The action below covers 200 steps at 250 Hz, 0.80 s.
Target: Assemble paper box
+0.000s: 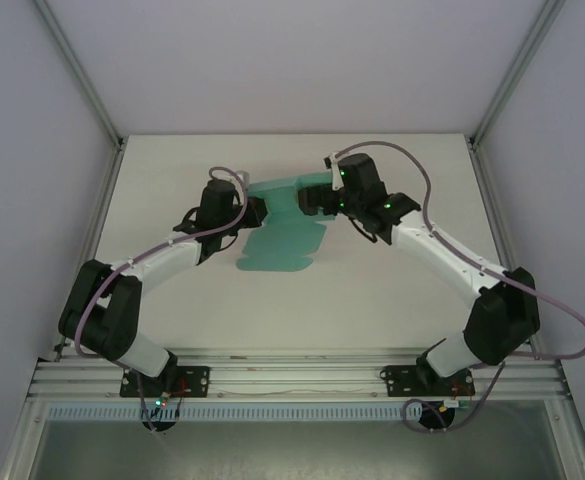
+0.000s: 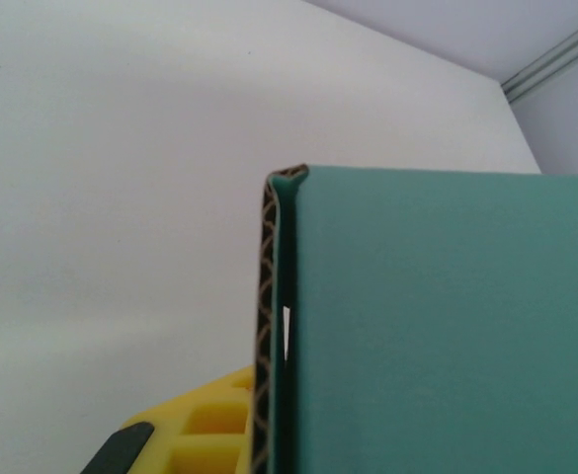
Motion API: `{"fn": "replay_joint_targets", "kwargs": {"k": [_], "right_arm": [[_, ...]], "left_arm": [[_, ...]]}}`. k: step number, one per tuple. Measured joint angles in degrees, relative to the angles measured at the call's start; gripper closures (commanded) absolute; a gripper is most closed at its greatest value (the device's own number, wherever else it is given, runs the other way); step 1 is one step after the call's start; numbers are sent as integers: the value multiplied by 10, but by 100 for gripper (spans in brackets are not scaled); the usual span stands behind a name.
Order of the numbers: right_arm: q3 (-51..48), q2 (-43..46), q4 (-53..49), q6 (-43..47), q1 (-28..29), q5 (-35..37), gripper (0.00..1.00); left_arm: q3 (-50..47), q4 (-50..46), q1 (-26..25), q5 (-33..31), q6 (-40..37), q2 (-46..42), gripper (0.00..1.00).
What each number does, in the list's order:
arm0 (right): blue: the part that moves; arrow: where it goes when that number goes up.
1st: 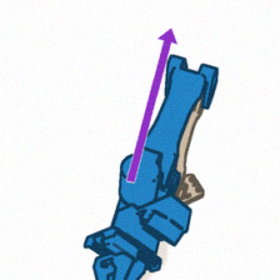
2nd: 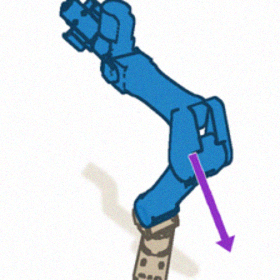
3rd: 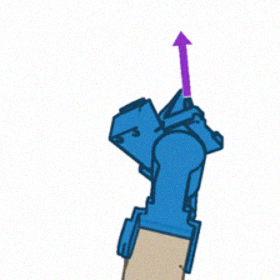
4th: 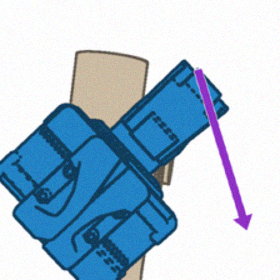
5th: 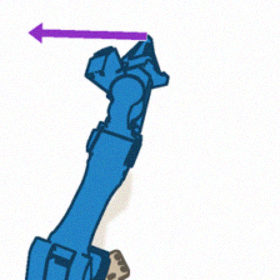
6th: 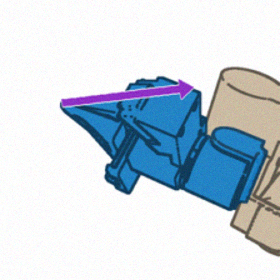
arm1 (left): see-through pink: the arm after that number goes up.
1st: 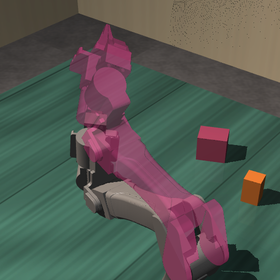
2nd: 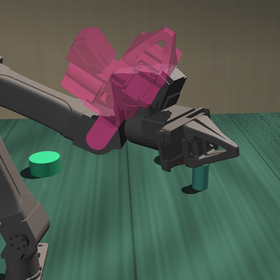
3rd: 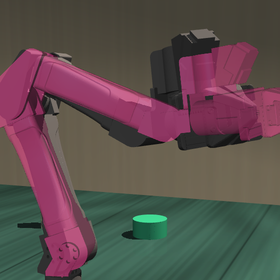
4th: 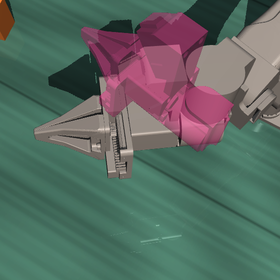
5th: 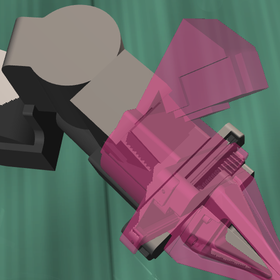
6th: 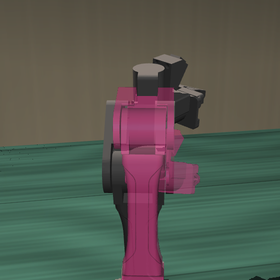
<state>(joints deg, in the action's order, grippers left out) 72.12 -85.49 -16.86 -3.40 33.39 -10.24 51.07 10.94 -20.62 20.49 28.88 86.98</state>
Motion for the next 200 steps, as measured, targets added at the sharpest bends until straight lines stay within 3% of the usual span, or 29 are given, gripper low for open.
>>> {"fn": "replay_joint_targets", "kwargs": {"k": [48,103,200], "right_arm": [[-21,-14,88,-21,30,100,1],[-39,6,93,-36,47,157,0],[-175,269,5,-72,16,162,0]], "left_arm": [[0,4,0,-16,16,0,100],[0,6,-1,-30,22,0,100],[0,6,-4,-32,22,0,100]]}}
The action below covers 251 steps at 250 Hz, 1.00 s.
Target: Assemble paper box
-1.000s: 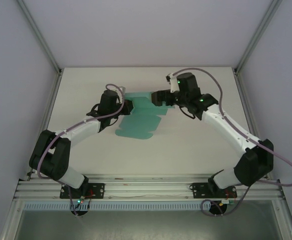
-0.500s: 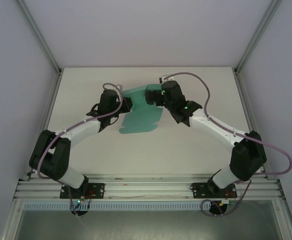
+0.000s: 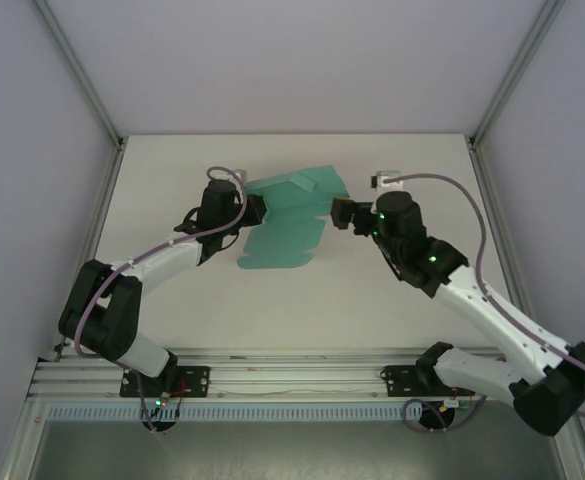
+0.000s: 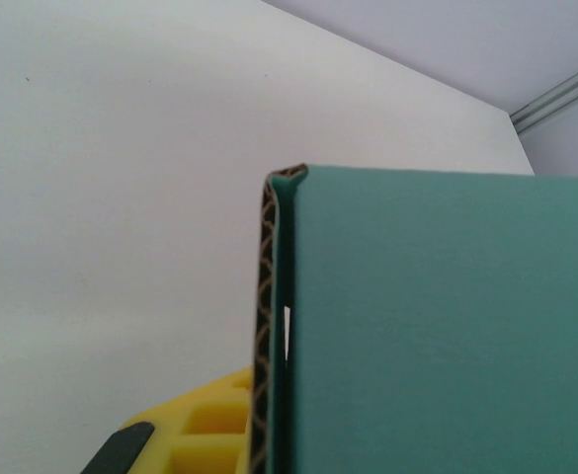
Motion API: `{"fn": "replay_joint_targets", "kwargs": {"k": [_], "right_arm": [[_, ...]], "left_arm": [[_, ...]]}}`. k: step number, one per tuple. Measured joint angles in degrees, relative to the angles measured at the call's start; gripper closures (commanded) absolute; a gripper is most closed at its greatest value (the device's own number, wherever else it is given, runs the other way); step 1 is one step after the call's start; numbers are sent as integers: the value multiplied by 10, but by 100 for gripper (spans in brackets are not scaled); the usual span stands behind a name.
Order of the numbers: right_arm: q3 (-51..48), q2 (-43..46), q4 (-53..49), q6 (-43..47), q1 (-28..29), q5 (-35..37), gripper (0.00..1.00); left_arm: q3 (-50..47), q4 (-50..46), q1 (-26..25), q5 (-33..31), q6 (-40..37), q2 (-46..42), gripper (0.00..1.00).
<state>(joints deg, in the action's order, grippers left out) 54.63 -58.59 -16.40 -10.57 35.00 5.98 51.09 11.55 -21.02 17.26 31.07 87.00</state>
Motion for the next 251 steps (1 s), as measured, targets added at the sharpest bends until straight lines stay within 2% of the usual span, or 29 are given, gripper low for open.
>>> {"fn": "replay_joint_targets", "kwargs": {"k": [32,61,156,216,238,251], "right_arm": [[-24,7,-34,-10,-32,-12,0],[-33,-11,-46,-10,-36,-21,0],[23,-125,14,14,-43,-61,0],[66,-185,69,27,-39,-124,0],[80,-215,79,36,-26,-122,0],[86,-234,87,42,-11,-97,0]], "left_arm": [[0,0,0,0,0,0,100],[0,0,0,1,0,0,100],[0,-2,5,7,0,0,100],[6,-4,0,13,0,0,100],[6,-4,-2,14,0,0,100],[6,-9,-1,7,6,0,100]]}}
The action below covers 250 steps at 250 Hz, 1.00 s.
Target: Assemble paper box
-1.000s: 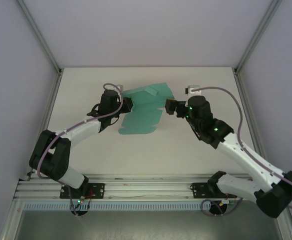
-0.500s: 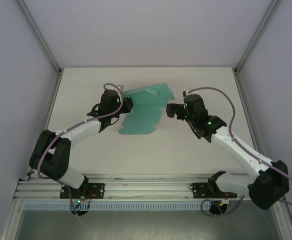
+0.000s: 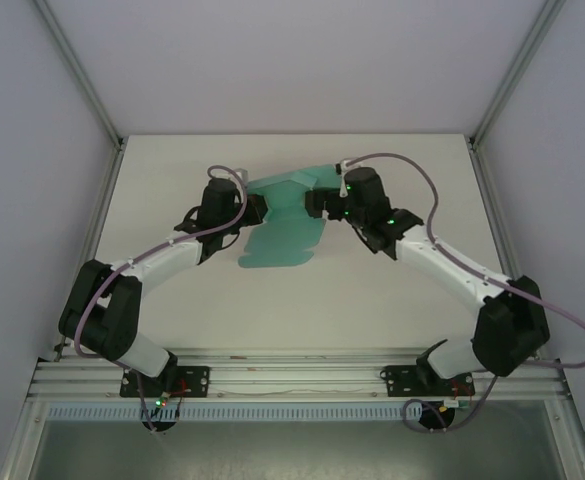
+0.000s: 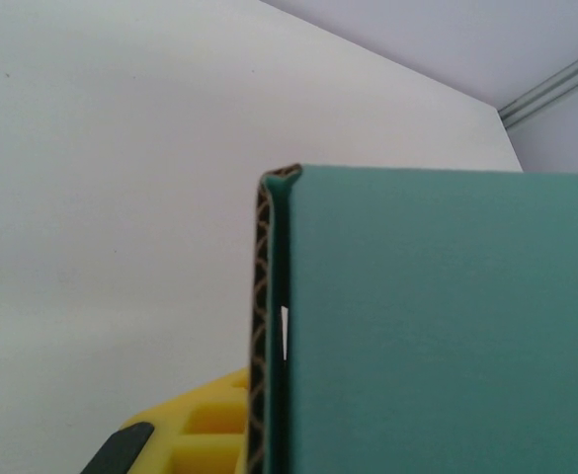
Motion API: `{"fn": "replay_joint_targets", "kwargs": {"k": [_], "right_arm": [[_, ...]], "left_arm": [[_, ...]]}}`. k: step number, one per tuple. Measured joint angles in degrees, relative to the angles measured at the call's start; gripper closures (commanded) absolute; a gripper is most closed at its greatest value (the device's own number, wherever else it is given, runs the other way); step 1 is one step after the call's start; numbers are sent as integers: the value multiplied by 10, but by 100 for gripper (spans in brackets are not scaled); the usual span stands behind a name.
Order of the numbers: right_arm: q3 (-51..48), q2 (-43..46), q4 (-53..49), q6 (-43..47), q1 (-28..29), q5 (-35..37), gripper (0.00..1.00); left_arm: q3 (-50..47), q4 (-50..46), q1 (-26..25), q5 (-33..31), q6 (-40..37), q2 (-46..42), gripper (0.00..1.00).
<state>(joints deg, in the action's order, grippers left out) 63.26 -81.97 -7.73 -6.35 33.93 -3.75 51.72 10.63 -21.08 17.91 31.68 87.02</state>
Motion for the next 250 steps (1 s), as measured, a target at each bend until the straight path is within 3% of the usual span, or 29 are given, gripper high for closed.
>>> {"fn": "replay_joint_targets", "kwargs": {"k": [68,106,148,223,250], "right_arm": [[16,-73,70,7,76,235,0],[16,-80,80,22,102,301,0],[-12,-31,78,27,97,293,0],[-96,212,23,32,85,152,0],[-95,264,-4,5,31,115,2]], "left_arm": [[3,-25,6,-33,30,1,100],[4,-31,5,-49,30,1,100],[14,-31,-1,-44,28,1,100],[15,-31,-5,-35,3,1,100],[15,-31,-5,-27,-15,1,100]]}}
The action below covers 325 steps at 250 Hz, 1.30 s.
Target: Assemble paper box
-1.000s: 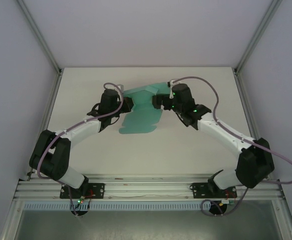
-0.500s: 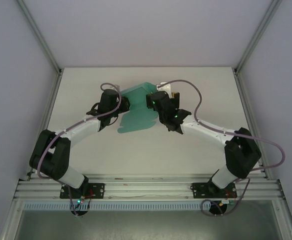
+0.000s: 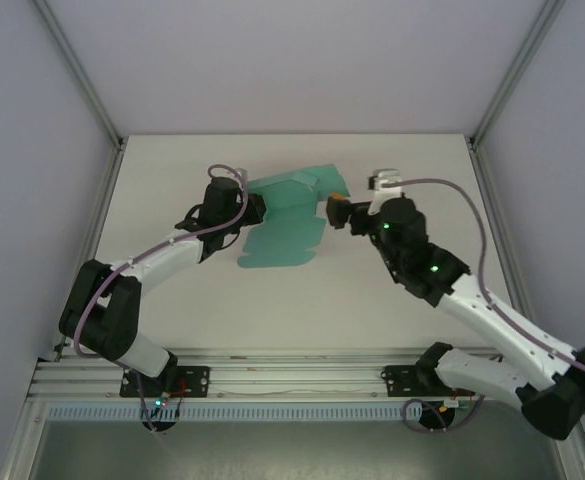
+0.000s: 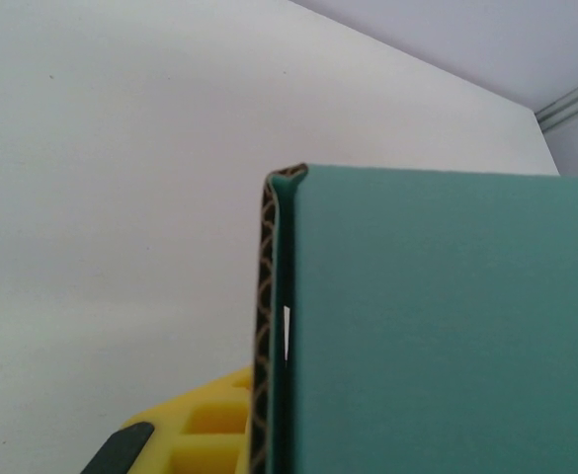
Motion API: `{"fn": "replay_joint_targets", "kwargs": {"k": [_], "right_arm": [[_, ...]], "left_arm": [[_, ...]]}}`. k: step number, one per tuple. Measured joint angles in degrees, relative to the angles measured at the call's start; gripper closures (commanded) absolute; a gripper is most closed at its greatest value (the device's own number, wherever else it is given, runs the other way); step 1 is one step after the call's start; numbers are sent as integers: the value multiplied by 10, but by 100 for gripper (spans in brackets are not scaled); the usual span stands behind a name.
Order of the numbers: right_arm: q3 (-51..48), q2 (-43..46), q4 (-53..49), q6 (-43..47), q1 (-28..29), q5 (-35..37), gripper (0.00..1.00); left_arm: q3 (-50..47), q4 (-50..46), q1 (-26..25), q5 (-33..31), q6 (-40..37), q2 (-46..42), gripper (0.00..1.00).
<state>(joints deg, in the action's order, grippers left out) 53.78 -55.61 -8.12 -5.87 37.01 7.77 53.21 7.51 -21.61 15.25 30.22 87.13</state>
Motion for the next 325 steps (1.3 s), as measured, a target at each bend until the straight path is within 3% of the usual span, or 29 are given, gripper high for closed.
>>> {"fn": "replay_joint_targets", "kwargs": {"k": [45,74,130,191,239,277,325], "right_arm": [[40,-2,-64,-33,-167,-99,12],[101,-63,-107,-23,-202,-171,17],[174,-194,-160,34,-205,-356,25],[176,-241,-170,73,-169,-498,30],[176,-272,-141,74,-131,-539,33],[176,-299,-110,72,-110,-524,33],[176,-305,-106,72,-85,-477,23]], "left_arm": [[0,0,0,19,-25,0,100],[0,0,0,32,-38,0,100],[2,-8,0,34,-48,0,100],[5,-25,7,18,-48,11,100],[23,-34,6,14,-48,12,100],[29,-55,6,-7,-45,17,100],[40,-90,6,-38,-35,23,100]]}}
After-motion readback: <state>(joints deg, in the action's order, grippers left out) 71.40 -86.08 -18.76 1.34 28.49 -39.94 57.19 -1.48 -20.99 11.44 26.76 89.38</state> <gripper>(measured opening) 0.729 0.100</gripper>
